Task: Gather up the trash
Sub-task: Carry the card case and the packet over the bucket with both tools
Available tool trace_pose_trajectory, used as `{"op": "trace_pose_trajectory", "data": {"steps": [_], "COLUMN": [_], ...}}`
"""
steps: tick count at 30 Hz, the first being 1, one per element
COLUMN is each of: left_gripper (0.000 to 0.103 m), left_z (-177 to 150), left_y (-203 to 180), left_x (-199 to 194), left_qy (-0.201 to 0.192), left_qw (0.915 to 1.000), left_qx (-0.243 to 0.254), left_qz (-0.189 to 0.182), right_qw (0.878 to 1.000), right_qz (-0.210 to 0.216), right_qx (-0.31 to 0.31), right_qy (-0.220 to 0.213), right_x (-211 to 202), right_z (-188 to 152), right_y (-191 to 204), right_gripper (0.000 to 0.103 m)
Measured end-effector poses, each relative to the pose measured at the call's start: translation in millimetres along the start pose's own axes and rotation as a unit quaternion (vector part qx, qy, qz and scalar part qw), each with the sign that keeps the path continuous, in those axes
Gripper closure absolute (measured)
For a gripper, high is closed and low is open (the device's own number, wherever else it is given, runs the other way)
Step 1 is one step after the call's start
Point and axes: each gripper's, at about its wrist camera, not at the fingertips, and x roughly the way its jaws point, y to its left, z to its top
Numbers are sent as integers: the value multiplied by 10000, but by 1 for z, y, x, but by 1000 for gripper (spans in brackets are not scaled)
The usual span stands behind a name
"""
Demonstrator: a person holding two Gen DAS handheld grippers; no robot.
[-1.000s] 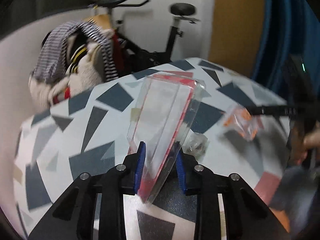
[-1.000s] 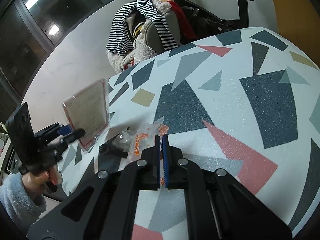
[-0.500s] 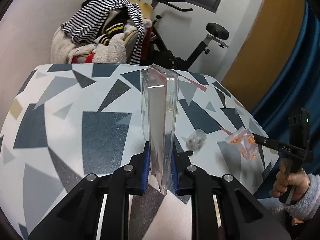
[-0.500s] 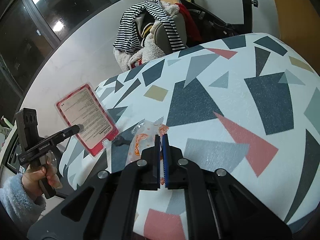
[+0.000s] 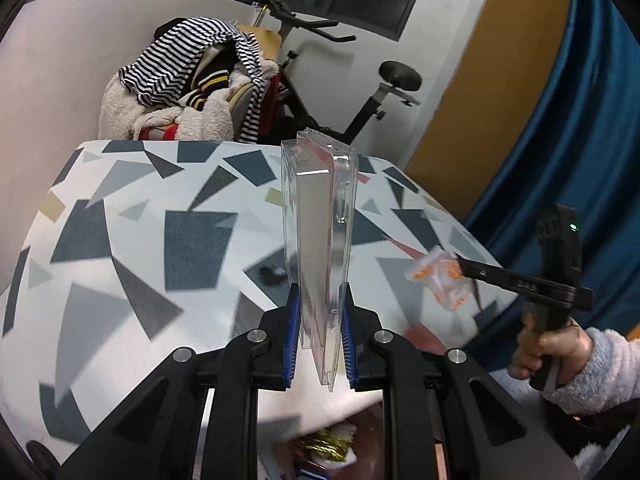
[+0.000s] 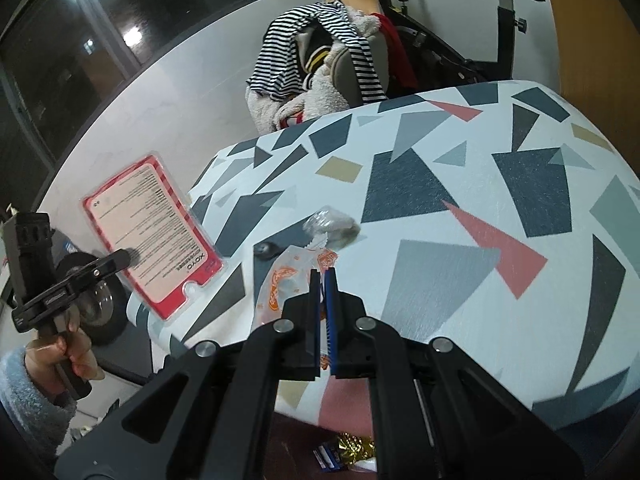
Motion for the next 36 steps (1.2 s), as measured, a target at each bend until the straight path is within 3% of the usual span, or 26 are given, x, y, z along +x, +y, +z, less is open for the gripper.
{"op": "trace_pose_trajectory", "data": {"steps": [8,19,36], "left_gripper": [85,85,84], "left_z": [-59,-136,-156], "left_y": [-40,-59,-57], "left_x": [-35,-22,16], "left_qy": [20,548,1126], "left_qw": [9996,9968,9928], "left_qx": [44,-220,-228], "left_qz": [-286,-537,-346], "right_qw": [9999,9988,9986], "right_qz": [24,-62,-85], "right_qx": [-120,-401,-290], "right_qy": [29,258,434], "right_x": [-24,-38,-33], "right_z": [-29,-76,-101], "right_y": [18,30,22], "right_gripper": [96,96,96]}}
